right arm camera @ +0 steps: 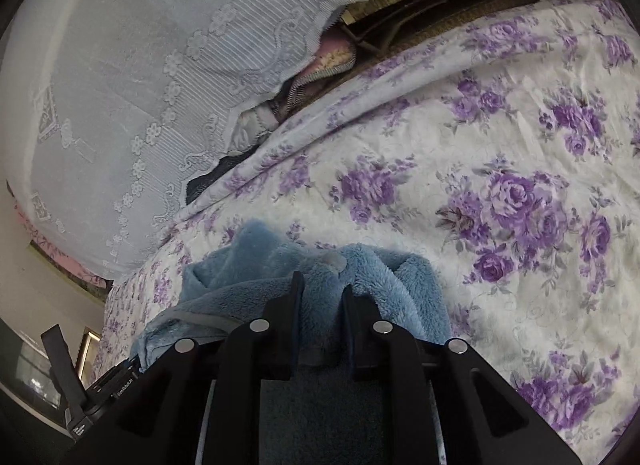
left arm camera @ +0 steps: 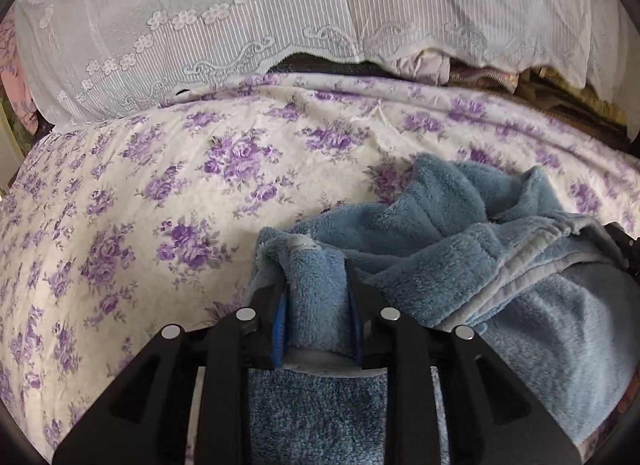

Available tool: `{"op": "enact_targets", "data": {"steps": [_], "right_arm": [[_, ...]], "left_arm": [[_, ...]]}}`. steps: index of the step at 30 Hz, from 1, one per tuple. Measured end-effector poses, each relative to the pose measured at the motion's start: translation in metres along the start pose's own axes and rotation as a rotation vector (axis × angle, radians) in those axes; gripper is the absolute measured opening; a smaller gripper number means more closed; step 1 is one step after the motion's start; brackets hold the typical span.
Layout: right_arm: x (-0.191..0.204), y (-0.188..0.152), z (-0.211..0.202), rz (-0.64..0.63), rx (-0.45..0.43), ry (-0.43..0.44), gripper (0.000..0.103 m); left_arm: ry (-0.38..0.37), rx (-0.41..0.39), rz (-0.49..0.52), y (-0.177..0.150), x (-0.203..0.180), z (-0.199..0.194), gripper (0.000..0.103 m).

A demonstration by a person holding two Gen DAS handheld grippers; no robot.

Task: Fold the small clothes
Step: 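Lift the held hem with both grippers and fold it over toward the collar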

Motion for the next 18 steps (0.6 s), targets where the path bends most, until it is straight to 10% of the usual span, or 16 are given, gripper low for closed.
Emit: {"op": "enact_targets", "data": {"steps": [3, 6, 10, 13, 18], "right_arm": [[0.01, 0.006, -0.03, 0.001, -0.082, 0.073, 0.043], [0.025, 0.011, -0.061, -0.057, -0.201, 0.067, 0.059], [0.042, 0.01, -0.079, -0.139, -0.262, 0.058, 0.06], [0.054, 0.002, -0.064, -0.211, -0.193, 0.055, 0.034], [0.072, -0.013, -0.018, -0.299, -0.053, -0.043, 0.021]], "left_arm": [[-0.071, -0.048, -0.046, 0.003, 0.011, -0.022, 0.035], [-0.017, -0.173, -0.078, 0.01, 0.022, -0.053, 0.082], [-0.034, -0.225, -0.061, 0.013, 0.021, -0.073, 0.083], [-0.062, -0.175, -0.01, 0.01, 0.006, -0.059, 0.083], [0.063, -0.077, 0.093, 0.016, -0.022, -0.018, 0.083]]}}
Point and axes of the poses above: each gripper's, at about its wrist camera, not at the fingertips, and z roughly the way its jaws point, x to its left, y to its top, the point moved 3 cm from there along z, roughly the way its jaws point, and after that the axes turned 2 degrees about -y, right-handed, at the moved point
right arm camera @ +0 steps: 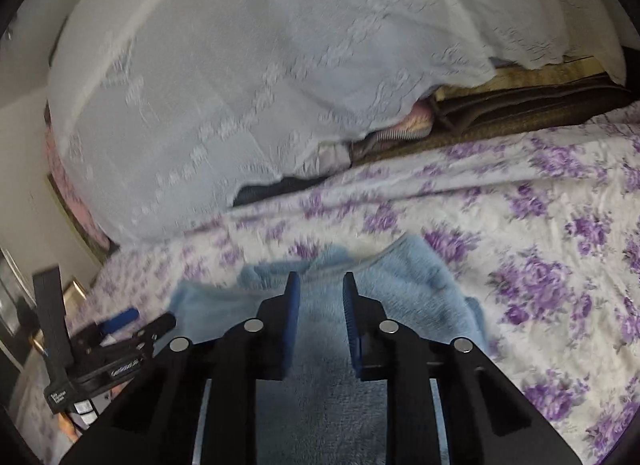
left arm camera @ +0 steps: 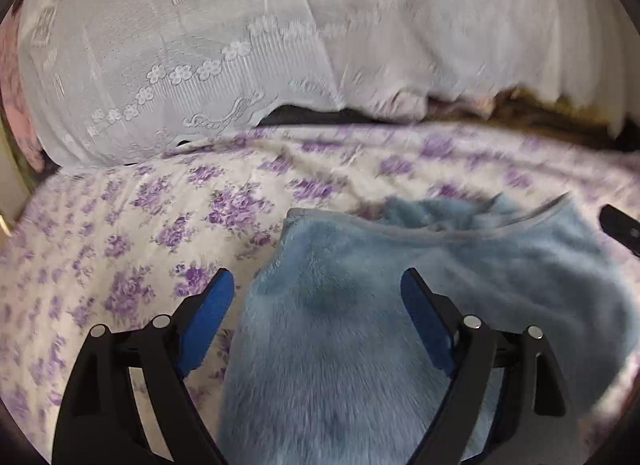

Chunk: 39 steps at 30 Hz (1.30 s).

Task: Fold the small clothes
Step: 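Lift the held hem with both grippers and fold it over toward the collar, then release the hem with both grippers and smooth the folded jacket flat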

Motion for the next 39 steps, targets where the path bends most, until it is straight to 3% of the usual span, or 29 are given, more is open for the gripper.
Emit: {"op": "enact_targets", "data": {"steps": [2, 3, 4, 6, 10, 16, 18, 19, 21, 25, 31, 33, 36, 39], "right_arm": [[-0.003, -0.001, 0.031, 0.025, 0.096, -0.059, 0.021], [-0.012, -0.004, 0.048, 0.049, 0.152, -0.101, 0.021], [-0.018, -0.007, 0.057, 0.069, 0.18, -0.123, 0.016], [-0.031, -0.013, 0.069, 0.112, 0.182, -0.116, 0.011], [-0.026, -0.013, 0.047, 0.098, 0.11, -0.084, 0.014], [0.02, -0.018, 0.009, -0.03, 0.038, -0.024, 0.021], [0.035, -0.028, 0.015, -0.109, 0.085, -0.067, 0.037], [0.037, -0.037, 0.025, -0.142, 0.136, -0.109, 0.04], [0.038, -0.05, 0.039, -0.191, 0.161, -0.149, 0.04], [0.038, -0.047, 0.027, -0.175, 0.13, -0.131, 0.039], [0.048, -0.063, -0.032, -0.155, 0.053, -0.069, 0.04], [0.053, -0.077, -0.038, -0.173, 0.088, -0.061, 0.041], [0.057, -0.1, -0.026, -0.239, 0.165, -0.13, 0.044], [0.058, -0.1, -0.025, -0.245, 0.17, -0.135, 0.044]], "left_arm": [[0.05, 0.109, -0.021, -0.002, 0.003, 0.032, 0.086], [0.076, 0.164, -0.039, -0.007, 0.007, 0.05, 0.094], [0.066, 0.21, -0.066, -0.014, 0.011, 0.066, 0.096], [0.039, 0.204, -0.11, -0.017, 0.018, 0.066, 0.099], [0.049, 0.165, -0.098, -0.019, 0.016, 0.054, 0.098], [-0.051, 0.047, -0.09, -0.018, 0.007, -0.001, 0.097], [-0.062, 0.064, -0.036, -0.023, -0.008, 0.001, 0.098], [-0.031, 0.083, -0.001, -0.028, -0.015, 0.008, 0.098], [0.038, 0.13, 0.062, -0.042, -0.027, 0.028, 0.099], [0.02, 0.119, 0.024, -0.043, -0.02, 0.023, 0.099], [0.001, 0.05, -0.018, -0.06, -0.006, -0.022, 0.098], [0.015, 0.047, -0.024, -0.071, -0.001, -0.034, 0.098], [0.022, 0.108, -0.024, -0.086, 0.002, -0.029, 0.099], [0.013, 0.148, -0.037, -0.09, 0.002, -0.019, 0.099]]}}
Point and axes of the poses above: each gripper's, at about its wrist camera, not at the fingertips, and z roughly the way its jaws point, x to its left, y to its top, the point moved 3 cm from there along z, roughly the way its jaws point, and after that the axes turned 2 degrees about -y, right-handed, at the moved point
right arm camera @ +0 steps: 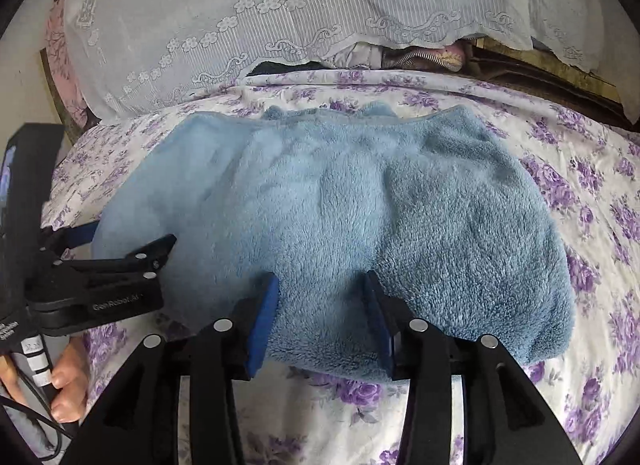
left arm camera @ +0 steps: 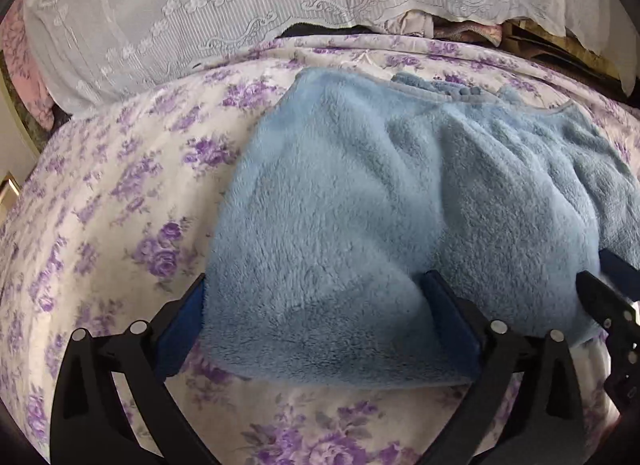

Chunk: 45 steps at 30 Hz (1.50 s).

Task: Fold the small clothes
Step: 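Release the hem with both grippers and smooth the folded jacket flat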

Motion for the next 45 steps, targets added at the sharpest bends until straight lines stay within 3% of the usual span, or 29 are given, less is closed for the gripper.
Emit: {"op": "enact_targets", "data": {"steps": [6, 12, 15, 18, 24, 30, 32, 35, 39, 45], "right_arm": [[-0.011, -0.002, -0.013, 0.053, -0.058, 0.05, 0.044], [-0.036, 0.002, -0.04, 0.154, -0.177, 0.011, 0.044], [-0.055, 0.002, -0.03, 0.229, -0.14, 0.0, 0.044], [-0.065, -0.003, -0.009, 0.269, -0.05, 0.014, 0.044], [-0.062, -0.003, -0.012, 0.259, -0.071, 0.005, 0.045], [-0.068, 0.008, -0.032, 0.272, -0.169, -0.007, 0.045], [-0.076, 0.007, -0.028, 0.303, -0.149, -0.017, 0.045], [-0.085, 0.004, -0.01, 0.324, -0.075, -0.01, 0.045], [-0.076, 0.004, -0.01, 0.267, -0.087, -0.051, 0.049], [-0.086, 0.005, -0.027, 0.344, -0.158, 0.005, 0.049]], "left_arm": [[-0.008, -0.025, -0.023, -0.005, 0.005, -0.01, 0.099], [0.008, -0.065, -0.08, -0.011, 0.022, -0.028, 0.099], [0.018, -0.066, -0.117, -0.009, 0.031, -0.027, 0.099], [-0.001, 0.006, -0.122, -0.009, 0.033, -0.009, 0.099], [-0.042, 0.031, -0.148, -0.008, 0.038, -0.004, 0.099], [0.022, -0.078, -0.167, 0.0, 0.047, -0.025, 0.099], [0.057, -0.049, -0.184, 0.001, 0.054, -0.015, 0.099], [-0.009, 0.056, -0.222, 0.0, 0.061, 0.012, 0.099], [0.033, 0.028, -0.188, 0.0, 0.056, 0.007, 0.099], [0.069, -0.018, -0.161, 0.001, 0.052, -0.004, 0.099]]}}
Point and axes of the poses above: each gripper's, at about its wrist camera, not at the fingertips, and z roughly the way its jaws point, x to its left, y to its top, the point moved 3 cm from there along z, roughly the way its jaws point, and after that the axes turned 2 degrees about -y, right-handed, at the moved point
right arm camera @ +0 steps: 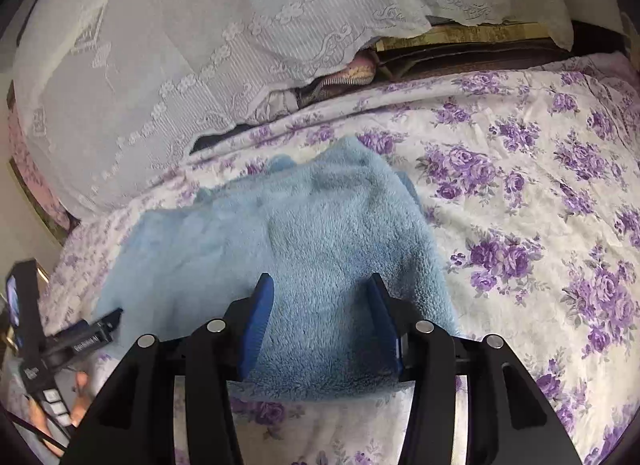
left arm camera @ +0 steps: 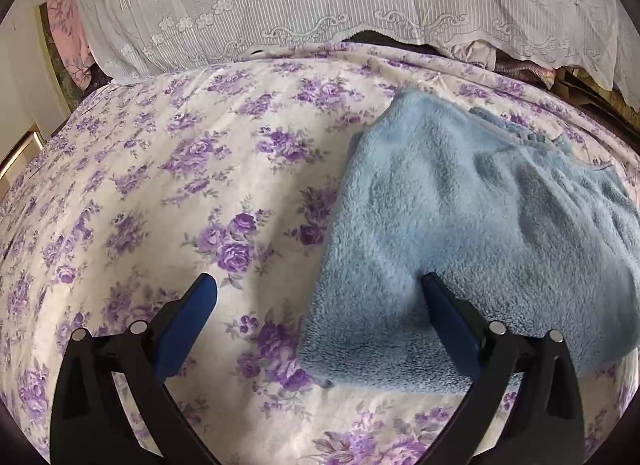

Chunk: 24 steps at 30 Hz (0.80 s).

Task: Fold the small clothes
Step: 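Release the hem with both grippers and smooth the folded jacket flat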

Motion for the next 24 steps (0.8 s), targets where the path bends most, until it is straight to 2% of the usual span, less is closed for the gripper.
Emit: {"op": "enact_targets", "data": {"steps": [7, 14, 24], "right_arm": [[-0.013, 0.006, -0.006, 0.076, -0.006, 0.026, 0.055], [-0.02, 0.006, -0.015, 0.106, -0.016, 0.035, 0.06], [-0.037, -0.007, -0.029, 0.141, -0.01, 0.016, 0.065]], "left_arm": [[-0.005, -0.037, 0.002, 0.001, -0.002, -0.017, 0.099], [-0.046, -0.085, 0.026, 0.002, -0.014, -0.041, 0.099], [-0.08, -0.096, 0.099, -0.007, -0.043, -0.056, 0.099]]}}
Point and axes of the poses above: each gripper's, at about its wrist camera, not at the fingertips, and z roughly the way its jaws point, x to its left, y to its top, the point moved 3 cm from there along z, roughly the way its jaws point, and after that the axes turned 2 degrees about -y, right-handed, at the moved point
